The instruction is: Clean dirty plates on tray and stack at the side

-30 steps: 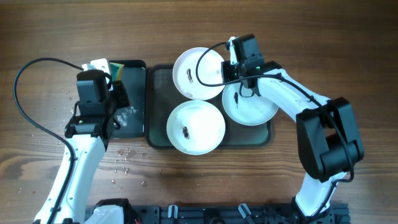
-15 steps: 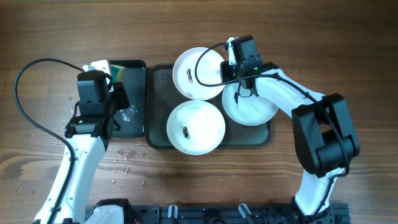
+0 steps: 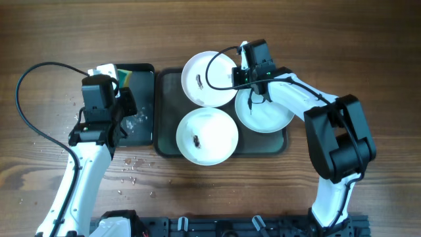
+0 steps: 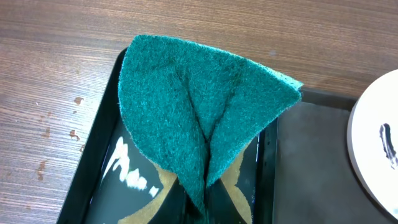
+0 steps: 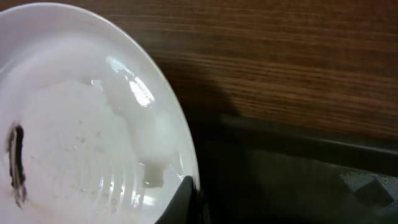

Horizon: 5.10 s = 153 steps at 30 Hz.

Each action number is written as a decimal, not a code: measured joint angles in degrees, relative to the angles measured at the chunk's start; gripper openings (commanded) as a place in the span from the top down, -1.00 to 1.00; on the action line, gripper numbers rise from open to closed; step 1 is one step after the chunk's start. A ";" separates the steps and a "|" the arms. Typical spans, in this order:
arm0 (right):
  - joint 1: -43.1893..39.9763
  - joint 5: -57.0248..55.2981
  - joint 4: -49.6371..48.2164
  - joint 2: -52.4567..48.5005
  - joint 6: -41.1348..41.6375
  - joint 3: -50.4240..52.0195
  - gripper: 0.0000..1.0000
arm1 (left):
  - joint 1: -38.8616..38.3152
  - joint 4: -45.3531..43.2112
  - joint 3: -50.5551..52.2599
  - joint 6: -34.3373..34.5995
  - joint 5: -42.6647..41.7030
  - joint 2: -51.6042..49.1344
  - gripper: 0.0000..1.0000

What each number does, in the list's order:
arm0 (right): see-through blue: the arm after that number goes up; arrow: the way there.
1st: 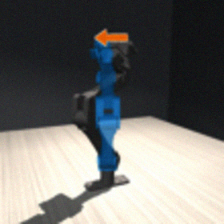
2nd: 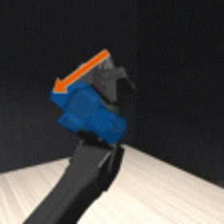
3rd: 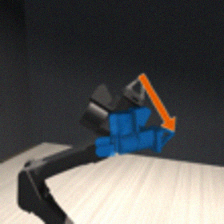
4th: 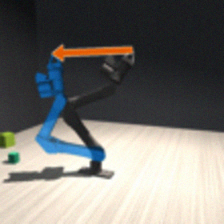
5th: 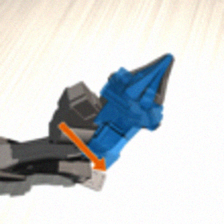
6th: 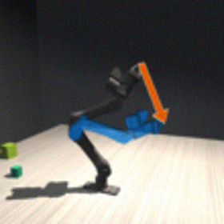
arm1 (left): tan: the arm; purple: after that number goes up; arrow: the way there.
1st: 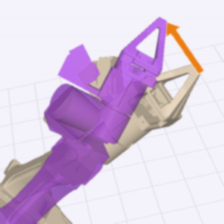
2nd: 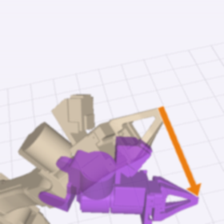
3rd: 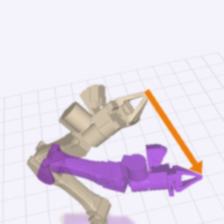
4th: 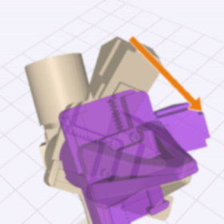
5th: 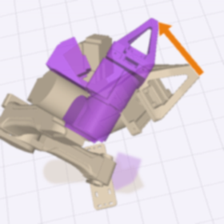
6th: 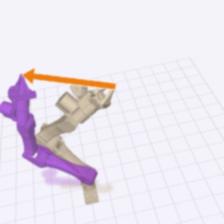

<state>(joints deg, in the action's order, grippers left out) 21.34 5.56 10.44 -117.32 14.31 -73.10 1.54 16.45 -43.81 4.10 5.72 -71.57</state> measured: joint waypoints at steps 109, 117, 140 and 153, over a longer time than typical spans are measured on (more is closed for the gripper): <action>5.62 3.17 2.62 1.70 9.07 0.00 0.92 | -15.56 -2.60 -17.64 22.91 -11.82 -32.04 0.92; 5.62 3.13 2.10 0.24 9.07 0.00 0.91 | -17.40 -3.21 -17.64 23.06 -11.34 -32.81 0.92; 5.46 2.27 1.95 0.15 9.05 0.57 0.91 | -16.81 -6.43 -18.08 23.10 -21.31 -38.16 0.87; 5.53 2.36 1.20 0.15 9.05 0.59 0.92 | -17.16 -12.72 -18.05 23.28 -34.69 -39.50 0.92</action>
<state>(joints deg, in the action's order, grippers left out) 26.87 7.92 11.64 -117.16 23.35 -72.51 -15.62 3.73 -61.87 27.38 -28.97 -111.07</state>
